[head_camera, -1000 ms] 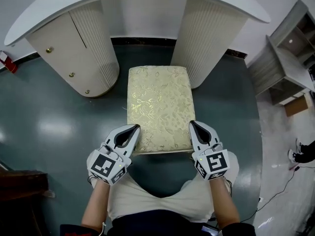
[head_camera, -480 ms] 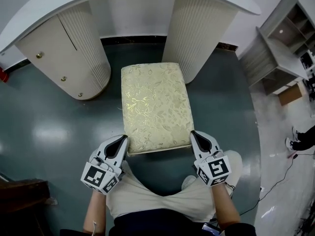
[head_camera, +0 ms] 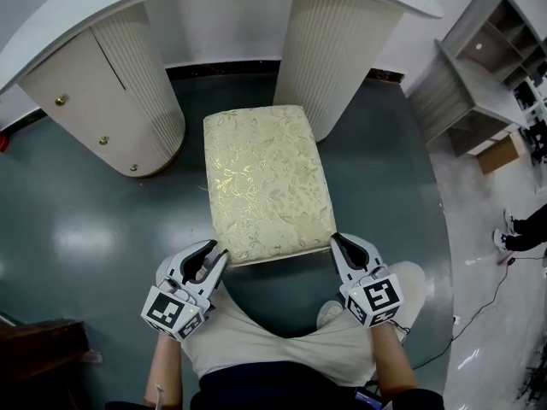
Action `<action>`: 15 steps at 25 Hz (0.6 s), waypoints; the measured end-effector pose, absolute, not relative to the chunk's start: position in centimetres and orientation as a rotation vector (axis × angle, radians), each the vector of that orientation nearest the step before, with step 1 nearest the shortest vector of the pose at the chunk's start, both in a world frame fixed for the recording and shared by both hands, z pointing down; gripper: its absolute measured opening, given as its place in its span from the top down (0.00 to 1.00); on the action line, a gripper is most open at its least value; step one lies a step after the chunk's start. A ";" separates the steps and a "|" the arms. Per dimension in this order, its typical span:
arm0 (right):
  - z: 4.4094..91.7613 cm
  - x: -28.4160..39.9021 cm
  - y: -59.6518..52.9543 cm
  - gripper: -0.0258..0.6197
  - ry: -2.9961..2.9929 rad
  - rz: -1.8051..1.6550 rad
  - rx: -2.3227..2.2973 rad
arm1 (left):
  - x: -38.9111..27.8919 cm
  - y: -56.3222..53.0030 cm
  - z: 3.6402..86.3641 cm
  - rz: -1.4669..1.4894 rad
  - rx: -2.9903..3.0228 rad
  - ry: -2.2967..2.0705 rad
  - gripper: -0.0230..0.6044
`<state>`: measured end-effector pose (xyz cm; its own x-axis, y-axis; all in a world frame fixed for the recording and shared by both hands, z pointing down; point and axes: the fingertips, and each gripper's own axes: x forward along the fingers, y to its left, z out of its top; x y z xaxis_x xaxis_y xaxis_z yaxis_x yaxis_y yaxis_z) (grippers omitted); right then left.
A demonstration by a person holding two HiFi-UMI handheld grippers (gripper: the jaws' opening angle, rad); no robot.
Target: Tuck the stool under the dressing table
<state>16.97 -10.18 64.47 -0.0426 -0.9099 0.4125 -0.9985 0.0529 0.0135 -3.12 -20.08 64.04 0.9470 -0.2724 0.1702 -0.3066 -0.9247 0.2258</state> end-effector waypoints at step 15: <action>67.4 15.9 -9.2 0.59 -2.004 0.531 1.825 | -4.6 -19.6 66.0 0.258 2.776 -0.334 0.61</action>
